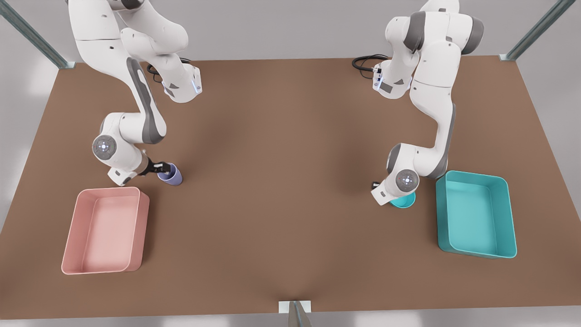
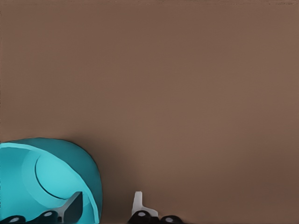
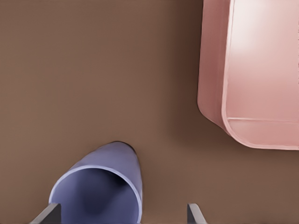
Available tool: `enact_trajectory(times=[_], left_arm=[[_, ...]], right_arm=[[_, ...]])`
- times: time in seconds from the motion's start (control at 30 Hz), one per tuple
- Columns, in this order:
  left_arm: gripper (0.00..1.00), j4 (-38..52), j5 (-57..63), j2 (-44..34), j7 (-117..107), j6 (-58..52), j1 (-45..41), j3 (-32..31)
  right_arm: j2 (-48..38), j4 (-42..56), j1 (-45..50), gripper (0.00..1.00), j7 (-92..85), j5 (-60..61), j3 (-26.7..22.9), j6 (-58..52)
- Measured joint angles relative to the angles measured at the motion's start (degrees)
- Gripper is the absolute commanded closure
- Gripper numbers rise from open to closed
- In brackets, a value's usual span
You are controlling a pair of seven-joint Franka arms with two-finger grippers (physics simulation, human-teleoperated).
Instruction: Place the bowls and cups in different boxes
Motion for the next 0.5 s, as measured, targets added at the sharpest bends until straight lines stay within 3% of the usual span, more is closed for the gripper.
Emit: enact_trajectory(times=[0.17, 0.23, 0.37, 0.5], left_arm=[[0.66, 0.9, 2.6, 0.0, -0.4, 0.8, 0.0, 0.8], [0.77, 1.1, 2.8, -0.1, -0.4, 1.0, -0.2, 0.9], [0.79, 1.4, 3.2, -0.8, -0.9, 1.2, -0.4, 1.2], [0.79, 5.0, 3.2, -9.0, -1.8, -3.5, 0.5, 2.0]], right_arm=[[0.5, -1.5, -1.5, 0.00, 0.1, 0.0, 0.0, 1.9], [1.3, -1.7, -1.6, 0.00, 0.2, 0.0, 0.0, 2.3], [4.2, -1.8, -1.7, 0.00, 0.2, 0.0, 0.0, 2.8], [6.8, -1.6, -1.7, 0.00, 0.2, 0.0, 0.0, 3.5]])
